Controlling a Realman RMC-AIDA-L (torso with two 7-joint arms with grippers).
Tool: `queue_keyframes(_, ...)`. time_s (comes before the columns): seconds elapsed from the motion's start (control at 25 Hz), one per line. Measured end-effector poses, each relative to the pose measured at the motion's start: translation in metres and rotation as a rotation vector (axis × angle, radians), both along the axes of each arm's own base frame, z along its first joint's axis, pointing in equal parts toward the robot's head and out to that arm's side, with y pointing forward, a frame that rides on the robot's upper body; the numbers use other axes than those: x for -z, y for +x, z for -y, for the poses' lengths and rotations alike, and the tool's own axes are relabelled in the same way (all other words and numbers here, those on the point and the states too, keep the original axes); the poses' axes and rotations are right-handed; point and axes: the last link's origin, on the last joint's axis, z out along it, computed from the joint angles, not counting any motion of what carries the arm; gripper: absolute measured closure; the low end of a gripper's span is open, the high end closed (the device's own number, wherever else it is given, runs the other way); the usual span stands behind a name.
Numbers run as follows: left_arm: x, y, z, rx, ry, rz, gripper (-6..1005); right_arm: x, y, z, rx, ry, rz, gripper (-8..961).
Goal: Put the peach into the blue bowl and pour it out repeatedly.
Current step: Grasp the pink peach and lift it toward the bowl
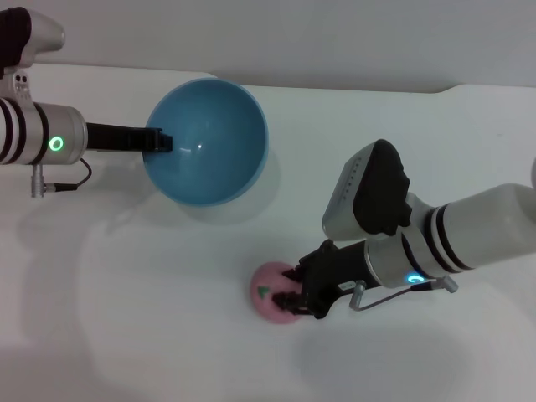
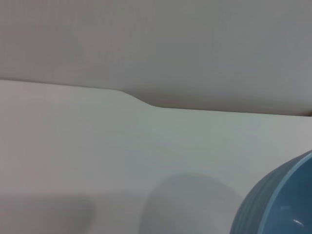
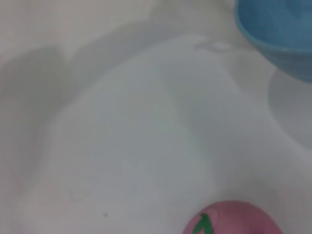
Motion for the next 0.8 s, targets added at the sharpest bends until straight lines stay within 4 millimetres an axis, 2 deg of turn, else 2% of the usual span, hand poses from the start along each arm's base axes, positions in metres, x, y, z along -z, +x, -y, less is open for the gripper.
queue_keyframes(0.2, -0.001, 0.001, -0.001, 0.005, 0.003, -0.004, 1001, -0.007, -0.001, -0.003, 0.027, 0.022, -0.038, 593)
queue_keyframes(0.4, -0.002, 0.0, -0.003, 0.006, 0.018, -0.011, 1000, -0.028, 0.004, -0.008, 0.115, 0.047, -0.128, 765)
queue_keyframes(0.64, 0.0, 0.005, -0.007, 0.021, 0.014, -0.018, 1000, -0.081, 0.027, -0.012, 0.204, 0.132, -0.31, 885)
queue_keyframes(0.8, 0.008, 0.012, -0.008, 0.042, -0.027, -0.045, 1000, -0.123, 0.048, -0.007, 0.249, 0.218, -0.451, 904)
